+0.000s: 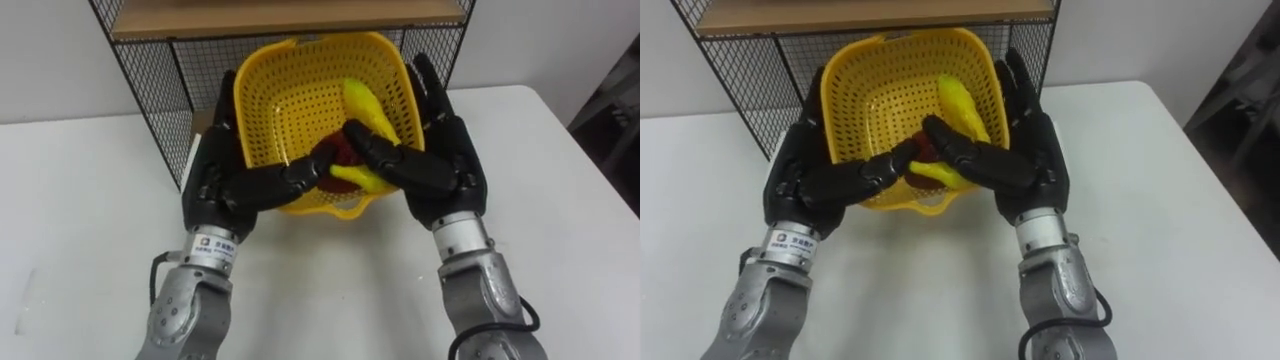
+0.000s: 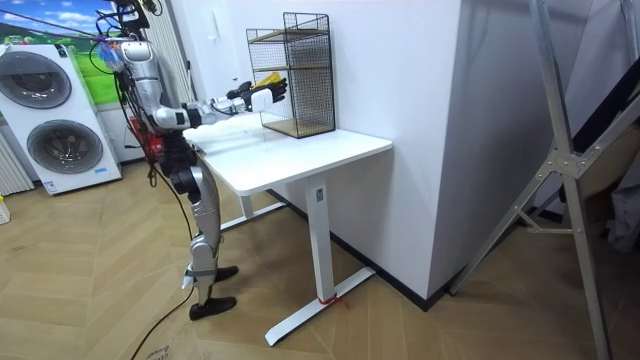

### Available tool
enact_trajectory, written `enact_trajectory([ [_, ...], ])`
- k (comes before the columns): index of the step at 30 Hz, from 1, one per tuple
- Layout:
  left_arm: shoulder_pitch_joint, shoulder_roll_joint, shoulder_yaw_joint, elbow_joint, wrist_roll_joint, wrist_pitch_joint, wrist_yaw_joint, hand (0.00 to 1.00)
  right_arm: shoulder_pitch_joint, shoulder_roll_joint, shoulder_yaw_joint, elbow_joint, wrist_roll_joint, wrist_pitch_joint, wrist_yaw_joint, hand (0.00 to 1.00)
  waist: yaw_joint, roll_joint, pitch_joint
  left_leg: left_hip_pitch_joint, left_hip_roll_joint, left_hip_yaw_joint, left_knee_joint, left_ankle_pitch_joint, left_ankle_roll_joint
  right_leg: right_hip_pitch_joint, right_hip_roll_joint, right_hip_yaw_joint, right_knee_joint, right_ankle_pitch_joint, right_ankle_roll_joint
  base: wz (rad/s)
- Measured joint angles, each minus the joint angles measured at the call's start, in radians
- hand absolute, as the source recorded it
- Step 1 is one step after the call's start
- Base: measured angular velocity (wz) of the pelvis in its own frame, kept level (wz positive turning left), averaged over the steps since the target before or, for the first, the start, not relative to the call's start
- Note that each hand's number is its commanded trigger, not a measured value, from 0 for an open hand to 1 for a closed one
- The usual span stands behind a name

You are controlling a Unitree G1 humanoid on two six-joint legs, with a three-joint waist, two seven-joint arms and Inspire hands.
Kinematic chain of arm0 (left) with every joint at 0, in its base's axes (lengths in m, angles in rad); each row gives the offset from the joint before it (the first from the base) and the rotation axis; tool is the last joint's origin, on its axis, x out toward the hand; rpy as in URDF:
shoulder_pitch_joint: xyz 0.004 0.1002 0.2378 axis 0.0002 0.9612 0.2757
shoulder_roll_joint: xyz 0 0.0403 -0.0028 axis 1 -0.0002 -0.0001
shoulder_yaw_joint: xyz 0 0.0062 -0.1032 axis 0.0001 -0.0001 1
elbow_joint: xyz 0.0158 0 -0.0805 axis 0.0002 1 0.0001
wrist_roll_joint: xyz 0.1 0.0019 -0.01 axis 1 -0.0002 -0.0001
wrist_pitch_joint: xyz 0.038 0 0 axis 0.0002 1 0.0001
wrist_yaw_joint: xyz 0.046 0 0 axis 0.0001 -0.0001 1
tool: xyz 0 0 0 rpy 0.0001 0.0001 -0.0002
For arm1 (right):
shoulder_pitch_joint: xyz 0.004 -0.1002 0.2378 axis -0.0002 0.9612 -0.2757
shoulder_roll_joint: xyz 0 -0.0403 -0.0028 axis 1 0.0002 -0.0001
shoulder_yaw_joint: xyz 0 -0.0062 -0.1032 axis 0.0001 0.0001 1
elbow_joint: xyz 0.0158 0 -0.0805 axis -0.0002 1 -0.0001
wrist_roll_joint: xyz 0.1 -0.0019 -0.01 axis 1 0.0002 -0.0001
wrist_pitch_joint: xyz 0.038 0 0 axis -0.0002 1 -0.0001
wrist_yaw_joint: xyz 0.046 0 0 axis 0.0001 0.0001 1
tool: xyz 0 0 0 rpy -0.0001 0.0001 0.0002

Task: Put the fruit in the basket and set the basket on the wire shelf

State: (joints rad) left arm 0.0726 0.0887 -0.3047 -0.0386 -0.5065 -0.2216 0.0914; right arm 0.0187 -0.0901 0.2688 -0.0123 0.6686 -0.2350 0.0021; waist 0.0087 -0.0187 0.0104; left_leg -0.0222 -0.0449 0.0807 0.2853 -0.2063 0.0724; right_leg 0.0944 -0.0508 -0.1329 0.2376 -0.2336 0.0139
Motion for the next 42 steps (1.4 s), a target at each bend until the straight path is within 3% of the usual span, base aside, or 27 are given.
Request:
enact_trajectory([
  [5,-0.04,-0.003,0.022,0.054,0.061,0.063,0.048,0.0,-0.074,0.004,-0.008,0.122,-0.002,0.054,-0.011,0.0,-0.001,-0.007,0.0107,0.007,0.003,-0.001,-0.001,0.009,-0.006,0.005,0.003,0.0,-0.002,0.002,-0.003,0.0],
  [7,-0.082,-0.008,0.038,0.071,0.078,0.097,0.054,0.0,-0.103,0.005,-0.016,0.146,-0.011,0.095,-0.026,0.0,0.0,-0.005,0.0126,0.005,0.002,-0.002,-0.001,0.009,-0.006,0.006,0.002,-0.005,-0.003,0.002,-0.003,0.02],
  [10,-0.16,-0.007,0.076,0.072,0.087,0.135,0.061,0.0,-0.156,0.005,-0.018,0.167,-0.003,0.125,-0.036,0.0,0.0,-0.004,0.0129,0.008,0.001,-0.006,-0.001,0.009,-0.005,0.013,0.002,-0.006,-0.008,0.002,-0.004,0.04],
  [12,-0.21,-0.009,0.089,0.088,0.094,0.142,0.079,0.0,-0.2,0.007,-0.019,0.193,0.001,0.127,-0.04,0.0,-0.001,-0.003,0.0135,0.017,0.0,-0.007,-0.001,0.009,-0.005,0.027,0.002,-0.009,-0.02,0.005,-0.005,0.02],
  [15,-0.279,-0.04,0.11,0.145,0.109,0.159,0.111,0.0,-0.275,0.026,-0.031,0.253,0.003,0.135,-0.061,0.0,-0.002,-0.001,0.0152,0.021,-0.001,-0.013,-0.001,0.009,-0.005,0.039,0.001,-0.016,-0.028,0.006,-0.005,0.06],
  [19,-0.285,-0.059,0.127,0.16,0.109,0.207,0.158,0.0,-0.296,0.037,-0.036,0.287,-0.013,0.169,-0.078,0.0,0.0,0.002,0.0166,0.022,-0.001,-0.018,-0.003,0.009,-0.005,0.044,0.002,-0.023,-0.038,0.011,-0.005,0.03],
  [23,-0.285,-0.065,0.133,0.179,0.109,0.238,0.181,0.0,-0.297,0.054,-0.036,0.329,-0.02,0.183,-0.08,0.0,0.009,0.002,0.0165,0.032,-0.003,-0.017,-0.013,0.01,-0.005,0.055,-0.001,-0.031,-0.051,0.011,-0.005,-0.01],
  [32,-0.286,-0.072,0.16,0.226,0.104,0.313,0.233,0.0,-0.366,0.06,-0.026,0.433,-0.041,0.251,-0.097,0.0,0.024,0.006,0.0174,0.036,-0.003,-0.016,-0.015,0.01,-0.005,0.061,-0.001,-0.034,-0.053,0.011,-0.005,0.0],
  [38,-0.387,-0.074,0.193,0.34,0.106,0.369,0.251,0.0,-0.437,0.068,-0.03,0.517,-0.031,0.294,-0.125,0.0,0.021,0.007,0.0169,0.038,-0.005,-0.025,-0.013,0.011,-0.005,0.067,-0.002,-0.045,-0.053,0.011,-0.005,0.03],
  [42,-0.414,-0.078,0.207,0.381,0.104,0.38,0.251,0.0,-0.456,0.068,-0.044,0.54,-0.031,0.302,-0.132,0.0,0.02,0.006,0.0166,0.045,-0.005,-0.029,-0.015,0.011,-0.005,0.074,-0.003,-0.061,-0.053,0.011,-0.005,0.01],
])
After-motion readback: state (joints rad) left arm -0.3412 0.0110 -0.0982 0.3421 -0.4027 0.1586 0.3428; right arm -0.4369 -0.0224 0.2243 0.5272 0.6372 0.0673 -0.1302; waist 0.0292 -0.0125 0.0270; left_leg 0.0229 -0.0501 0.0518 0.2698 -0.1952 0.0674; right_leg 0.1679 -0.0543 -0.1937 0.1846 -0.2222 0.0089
